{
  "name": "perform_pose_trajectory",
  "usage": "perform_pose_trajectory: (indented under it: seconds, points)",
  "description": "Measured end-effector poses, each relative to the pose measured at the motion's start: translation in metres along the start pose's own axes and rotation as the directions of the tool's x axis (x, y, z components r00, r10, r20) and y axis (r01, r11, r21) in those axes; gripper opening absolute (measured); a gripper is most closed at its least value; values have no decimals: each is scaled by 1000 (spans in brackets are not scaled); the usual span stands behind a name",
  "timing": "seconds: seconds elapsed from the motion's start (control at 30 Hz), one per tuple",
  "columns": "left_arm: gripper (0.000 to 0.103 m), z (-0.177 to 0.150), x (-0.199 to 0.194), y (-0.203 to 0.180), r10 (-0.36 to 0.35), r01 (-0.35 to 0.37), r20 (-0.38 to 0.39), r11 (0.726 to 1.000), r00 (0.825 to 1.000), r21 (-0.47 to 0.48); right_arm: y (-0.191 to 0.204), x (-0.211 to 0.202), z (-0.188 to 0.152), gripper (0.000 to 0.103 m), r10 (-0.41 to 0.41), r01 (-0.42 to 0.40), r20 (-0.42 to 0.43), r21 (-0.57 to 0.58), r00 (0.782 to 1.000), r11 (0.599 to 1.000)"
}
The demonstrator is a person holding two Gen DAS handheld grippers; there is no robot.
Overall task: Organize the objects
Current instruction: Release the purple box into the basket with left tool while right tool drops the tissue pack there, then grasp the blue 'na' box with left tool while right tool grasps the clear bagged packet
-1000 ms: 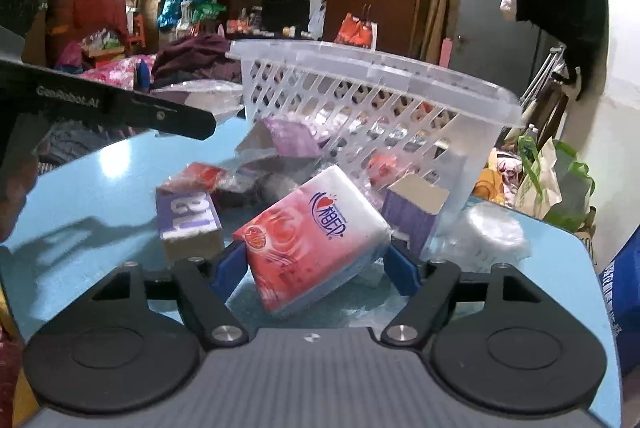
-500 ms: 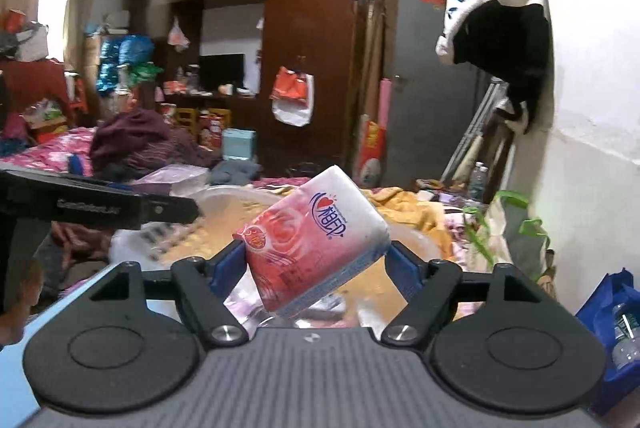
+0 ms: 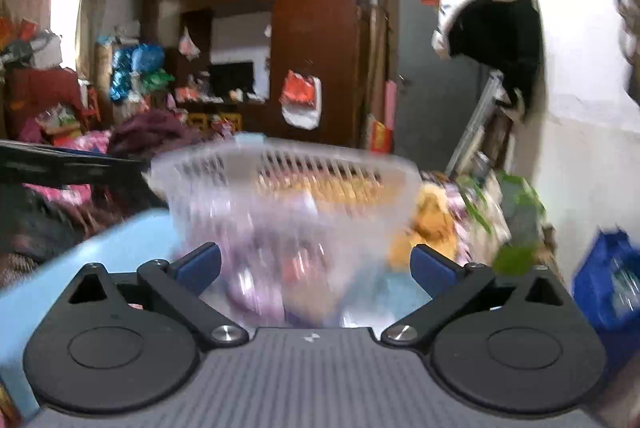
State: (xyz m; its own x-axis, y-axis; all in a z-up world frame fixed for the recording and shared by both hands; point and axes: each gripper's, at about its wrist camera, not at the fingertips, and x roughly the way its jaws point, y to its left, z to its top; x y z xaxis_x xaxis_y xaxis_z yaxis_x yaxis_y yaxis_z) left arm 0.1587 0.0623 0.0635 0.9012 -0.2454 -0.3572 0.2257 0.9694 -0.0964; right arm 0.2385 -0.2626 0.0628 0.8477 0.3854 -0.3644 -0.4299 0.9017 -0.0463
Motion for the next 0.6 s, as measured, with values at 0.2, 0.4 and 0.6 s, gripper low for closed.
perform_pose_trajectory:
  seconds: [0.2,0.4,0.6]
  points:
    - [89,-33,14,-26,-24,30,-105,998,994,50,-5,17,-36,80,82,-74,-153,60,985,995]
    - [85,-44,33,-33,-1,15,-172,996,985,84,6,32,-33,67,96,-96,-203,10,974,995]
    - [59,-48,29,-37,22,-6,-147,994,989,107,4,26,-49,47,111,-109,-220,19,969,994]
